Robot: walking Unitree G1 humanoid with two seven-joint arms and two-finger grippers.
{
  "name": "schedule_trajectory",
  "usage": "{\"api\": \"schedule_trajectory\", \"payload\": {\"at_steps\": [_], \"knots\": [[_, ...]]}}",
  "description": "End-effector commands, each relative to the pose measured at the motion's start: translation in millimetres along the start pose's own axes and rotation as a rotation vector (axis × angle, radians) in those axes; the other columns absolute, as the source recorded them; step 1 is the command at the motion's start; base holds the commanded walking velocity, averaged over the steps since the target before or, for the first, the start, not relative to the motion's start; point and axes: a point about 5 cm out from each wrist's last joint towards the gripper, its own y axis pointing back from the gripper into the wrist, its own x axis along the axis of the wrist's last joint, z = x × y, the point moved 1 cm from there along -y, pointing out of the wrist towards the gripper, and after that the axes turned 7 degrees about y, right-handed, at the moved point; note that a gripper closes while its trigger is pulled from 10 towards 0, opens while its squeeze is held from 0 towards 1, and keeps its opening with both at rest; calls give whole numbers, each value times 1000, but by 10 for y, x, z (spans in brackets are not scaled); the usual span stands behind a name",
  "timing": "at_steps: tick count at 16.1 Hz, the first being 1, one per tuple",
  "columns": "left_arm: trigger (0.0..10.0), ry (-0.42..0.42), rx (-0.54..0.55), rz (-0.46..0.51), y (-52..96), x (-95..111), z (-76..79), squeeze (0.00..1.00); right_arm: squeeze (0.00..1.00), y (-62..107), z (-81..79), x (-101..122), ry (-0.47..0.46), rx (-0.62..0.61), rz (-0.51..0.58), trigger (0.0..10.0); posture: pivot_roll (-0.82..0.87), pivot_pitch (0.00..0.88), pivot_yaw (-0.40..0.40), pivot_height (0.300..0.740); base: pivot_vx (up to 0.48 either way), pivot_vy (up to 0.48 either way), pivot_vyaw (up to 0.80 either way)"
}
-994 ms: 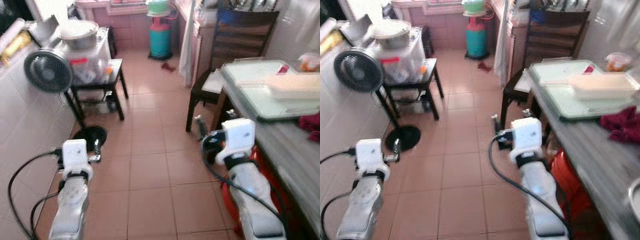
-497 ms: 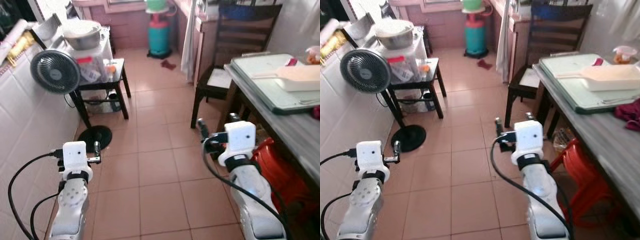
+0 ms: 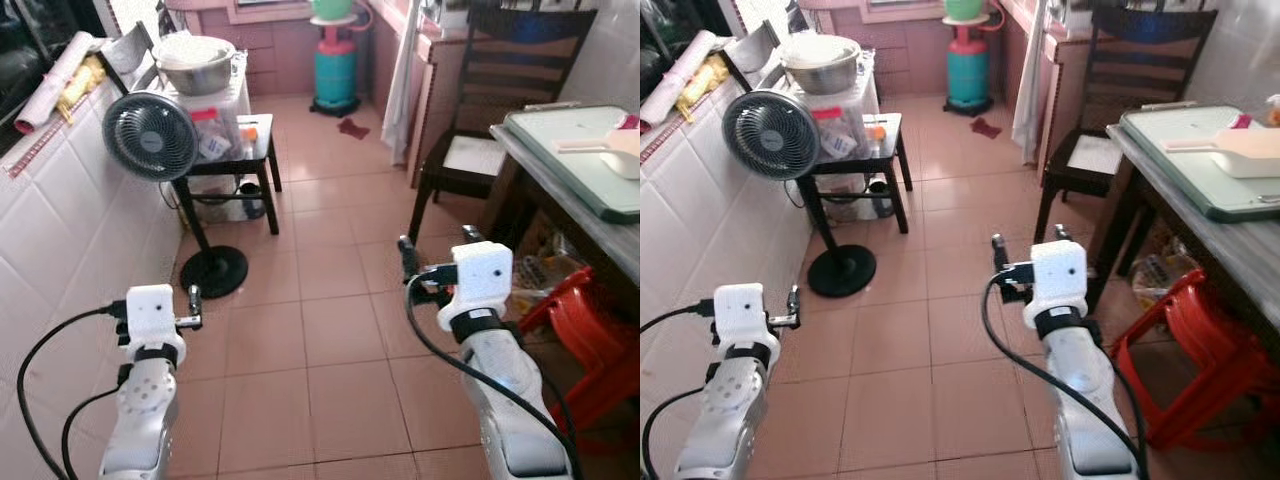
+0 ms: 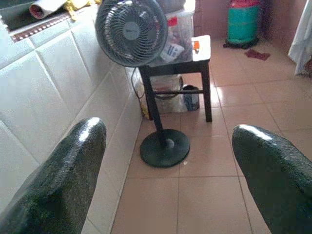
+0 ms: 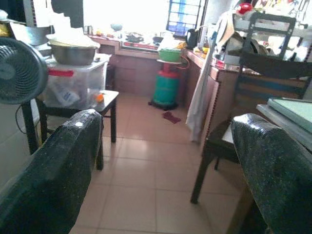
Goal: Setting the table
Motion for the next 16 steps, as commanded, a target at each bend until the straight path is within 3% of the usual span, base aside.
{"api": "schedule_trajectory", "payload": {"at_steps": [1, 2, 4, 5, 8, 10, 11, 13, 15, 16], "knots": [[10000, -13, 6, -28, 3, -70, -62, 0, 0, -33, -69, -34, -25, 30, -13, 10000, -39, 44, 50, 740, 0, 0, 0], [10000, -27, -39, -68, -19, -204, 16, 0, 0, -44, -97, -183, -33, 63, -71, 10000, -38, 37, 48, 740, 0, 0, 0], [10000, -28, -45, -110, -40, -330, 16, 0, 0, -52, -92, -318, -39, 65, -122, 10000, -44, 31, 44, 740, 0, 0, 0], [10000, -45, -46, -162, -42, -465, -2, 0, 0, -49, -81, -502, -42, 61, -192, 10000, -49, 22, 41, 740, 0, 0, 0], [10000, -140, -97, -302, 68, -822, 15, 0, 0, 15, -91, -1042, -46, 66, -401, 10000, -53, 4, 23, 740, 0, 0, 0], [10000, -166, -141, -394, 174, -1020, 28, 0, 0, 58, -125, -1230, -48, 86, -471, 10000, -54, 0, 17, 740, 0, 0, 0], [10000, -138, -249, -548, 367, -1287, 120, 0, 0, 135, -201, -1433, -23, 124, -568, 10000, -49, 0, 14, 740, 0, 0, 0], [10000, -178, -261, -607, 461, -1400, 134, 0, 0, 292, -255, -1643, -53, 125, -688, 10000, -47, 0, 12, 740, 0, 0, 0], [10000, -153, -261, -678, 528, -1480, 143, 0, 0, 470, -280, -1797, -41, 116, -774, 10000, -43, 0, 14, 740, 0, 0, 0], [10000, -188, -277, -710, 573, -1524, 131, 0, 0, 559, -302, -1855, -76, 130, -808, 10000, -56, 0, 13, 740, 0, 0, 0]]}}
